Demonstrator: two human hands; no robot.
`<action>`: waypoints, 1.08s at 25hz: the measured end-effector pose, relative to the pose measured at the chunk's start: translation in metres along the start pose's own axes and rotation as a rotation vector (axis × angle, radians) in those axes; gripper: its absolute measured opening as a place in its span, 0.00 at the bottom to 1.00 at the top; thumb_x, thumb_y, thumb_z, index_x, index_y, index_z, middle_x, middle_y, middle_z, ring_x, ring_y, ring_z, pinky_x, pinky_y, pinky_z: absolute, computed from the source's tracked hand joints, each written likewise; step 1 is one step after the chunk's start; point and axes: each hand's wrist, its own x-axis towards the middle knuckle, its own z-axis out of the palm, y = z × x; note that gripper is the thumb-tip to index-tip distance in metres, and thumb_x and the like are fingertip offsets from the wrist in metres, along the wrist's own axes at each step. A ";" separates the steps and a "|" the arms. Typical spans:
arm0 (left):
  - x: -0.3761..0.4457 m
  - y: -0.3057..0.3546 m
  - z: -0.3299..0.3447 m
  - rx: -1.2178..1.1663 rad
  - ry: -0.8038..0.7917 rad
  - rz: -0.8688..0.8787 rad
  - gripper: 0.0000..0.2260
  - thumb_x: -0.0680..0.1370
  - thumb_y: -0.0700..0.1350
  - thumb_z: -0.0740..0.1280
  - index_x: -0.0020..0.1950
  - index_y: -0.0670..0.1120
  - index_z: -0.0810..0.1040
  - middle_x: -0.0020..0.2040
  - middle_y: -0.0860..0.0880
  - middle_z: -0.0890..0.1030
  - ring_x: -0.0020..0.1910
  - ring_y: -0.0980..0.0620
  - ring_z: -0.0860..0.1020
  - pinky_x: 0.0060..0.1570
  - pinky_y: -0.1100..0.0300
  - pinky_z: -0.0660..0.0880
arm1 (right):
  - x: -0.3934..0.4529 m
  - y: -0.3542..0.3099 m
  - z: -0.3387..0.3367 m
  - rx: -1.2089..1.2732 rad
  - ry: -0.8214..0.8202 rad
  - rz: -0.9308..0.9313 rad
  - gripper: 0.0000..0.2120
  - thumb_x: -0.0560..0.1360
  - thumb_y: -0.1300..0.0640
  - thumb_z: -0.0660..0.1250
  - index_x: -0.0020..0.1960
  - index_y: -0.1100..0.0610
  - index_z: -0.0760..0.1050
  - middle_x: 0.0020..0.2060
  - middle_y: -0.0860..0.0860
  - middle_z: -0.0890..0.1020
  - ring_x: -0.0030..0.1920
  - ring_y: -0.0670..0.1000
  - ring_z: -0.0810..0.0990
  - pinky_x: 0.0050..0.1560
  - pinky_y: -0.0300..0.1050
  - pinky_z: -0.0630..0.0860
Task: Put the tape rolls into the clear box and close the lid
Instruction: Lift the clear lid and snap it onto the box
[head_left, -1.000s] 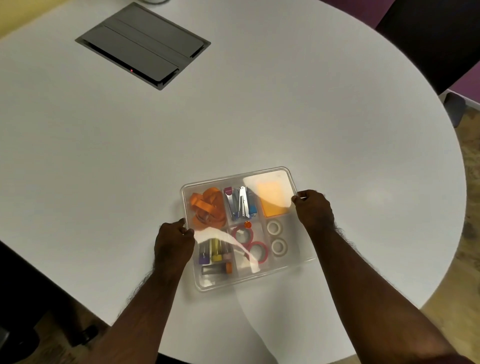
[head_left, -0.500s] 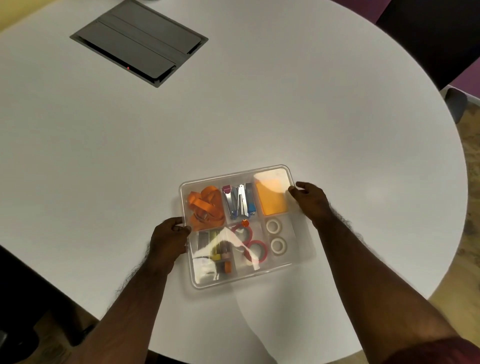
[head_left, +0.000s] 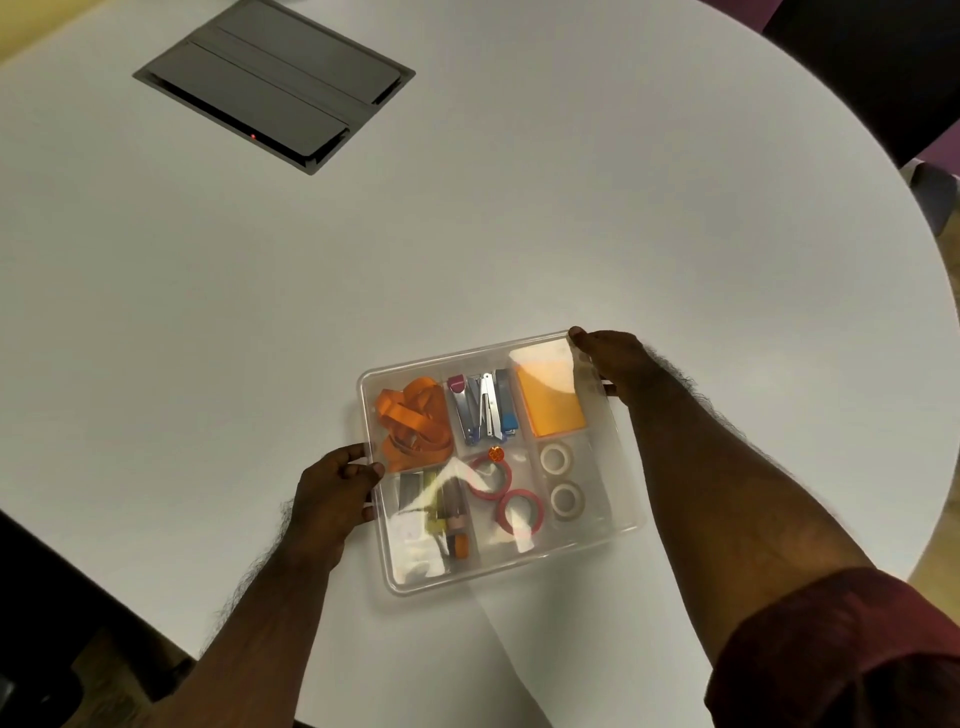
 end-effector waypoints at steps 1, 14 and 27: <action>0.000 0.000 0.000 0.002 0.000 0.005 0.11 0.76 0.39 0.69 0.57 0.49 0.79 0.44 0.45 0.82 0.44 0.44 0.80 0.48 0.44 0.81 | 0.002 -0.001 -0.001 0.020 -0.018 0.050 0.23 0.73 0.43 0.68 0.55 0.63 0.76 0.47 0.56 0.77 0.47 0.57 0.76 0.50 0.52 0.75; 0.005 -0.005 0.001 0.020 0.006 0.040 0.14 0.76 0.38 0.69 0.61 0.47 0.78 0.45 0.44 0.81 0.45 0.43 0.80 0.49 0.43 0.81 | 0.023 0.000 0.005 -0.091 -0.001 0.068 0.22 0.75 0.44 0.64 0.61 0.59 0.75 0.61 0.59 0.78 0.60 0.61 0.77 0.53 0.53 0.75; -0.033 -0.035 -0.003 -0.063 -0.033 0.032 0.07 0.78 0.48 0.66 0.55 0.52 0.79 0.47 0.51 0.84 0.44 0.51 0.83 0.40 0.58 0.78 | -0.077 0.081 -0.029 0.125 -0.154 0.060 0.25 0.73 0.34 0.62 0.59 0.51 0.77 0.56 0.53 0.83 0.55 0.55 0.81 0.56 0.54 0.78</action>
